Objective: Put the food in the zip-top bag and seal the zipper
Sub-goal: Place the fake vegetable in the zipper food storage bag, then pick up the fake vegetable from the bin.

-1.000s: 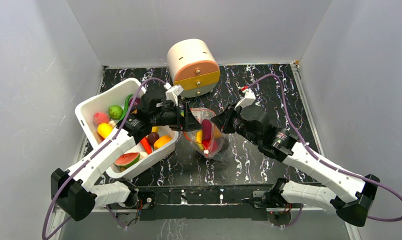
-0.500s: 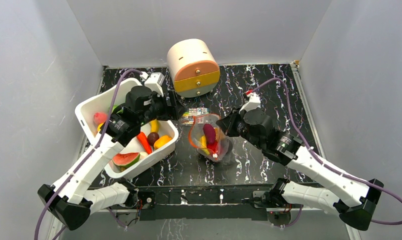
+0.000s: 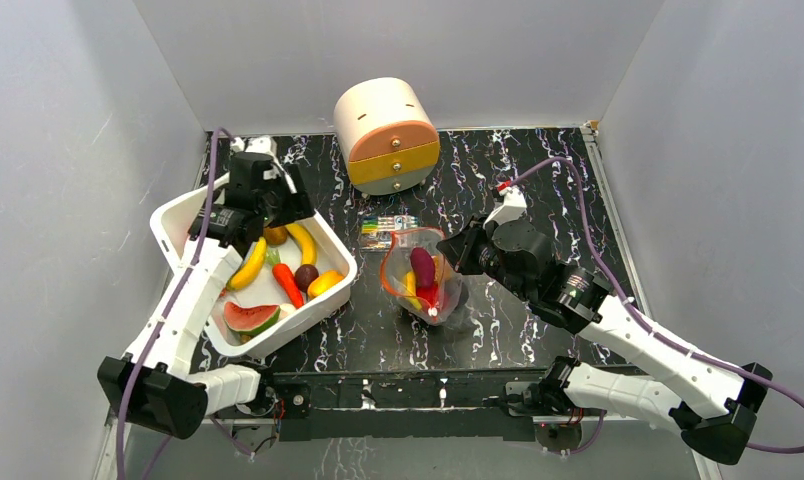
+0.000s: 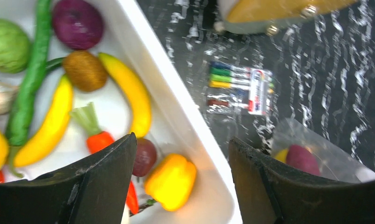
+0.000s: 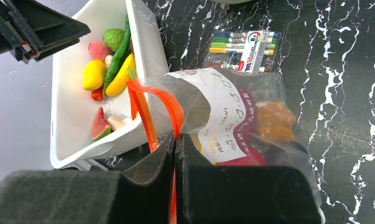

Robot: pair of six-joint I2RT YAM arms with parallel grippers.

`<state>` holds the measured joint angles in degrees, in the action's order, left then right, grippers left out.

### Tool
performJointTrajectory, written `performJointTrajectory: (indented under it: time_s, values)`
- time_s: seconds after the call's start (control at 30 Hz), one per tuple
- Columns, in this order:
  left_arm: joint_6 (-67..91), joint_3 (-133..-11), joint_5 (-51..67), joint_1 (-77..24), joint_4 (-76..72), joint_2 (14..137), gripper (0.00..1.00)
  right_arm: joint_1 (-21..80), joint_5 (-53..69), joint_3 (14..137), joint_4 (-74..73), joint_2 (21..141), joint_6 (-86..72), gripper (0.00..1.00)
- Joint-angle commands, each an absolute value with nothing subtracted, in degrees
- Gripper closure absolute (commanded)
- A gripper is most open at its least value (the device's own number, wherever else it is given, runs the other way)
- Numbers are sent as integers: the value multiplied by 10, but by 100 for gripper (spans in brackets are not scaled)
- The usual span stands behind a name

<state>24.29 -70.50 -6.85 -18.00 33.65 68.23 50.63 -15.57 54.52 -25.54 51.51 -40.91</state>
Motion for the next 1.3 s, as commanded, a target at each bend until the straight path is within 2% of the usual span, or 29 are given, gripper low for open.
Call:
performJointTrajectory:
  time_s: [0.0, 0.4, 0.77, 1.27]
  values:
    - [226, -700, -52, -112, 359, 686, 30, 509, -175, 547, -226, 503, -411, 100]
    - [256, -651, -11, 21, 288, 756, 36, 509, -171, 541, -224, 502, -410, 100]
    - [266, -665, -18, 50, 231, 906, 40, 509, -179, 544, -237, 490, -416, 100]
    - [246, -675, 24, 68, 182, 999, 42, 509, -186, 568, -242, 510, -414, 100]
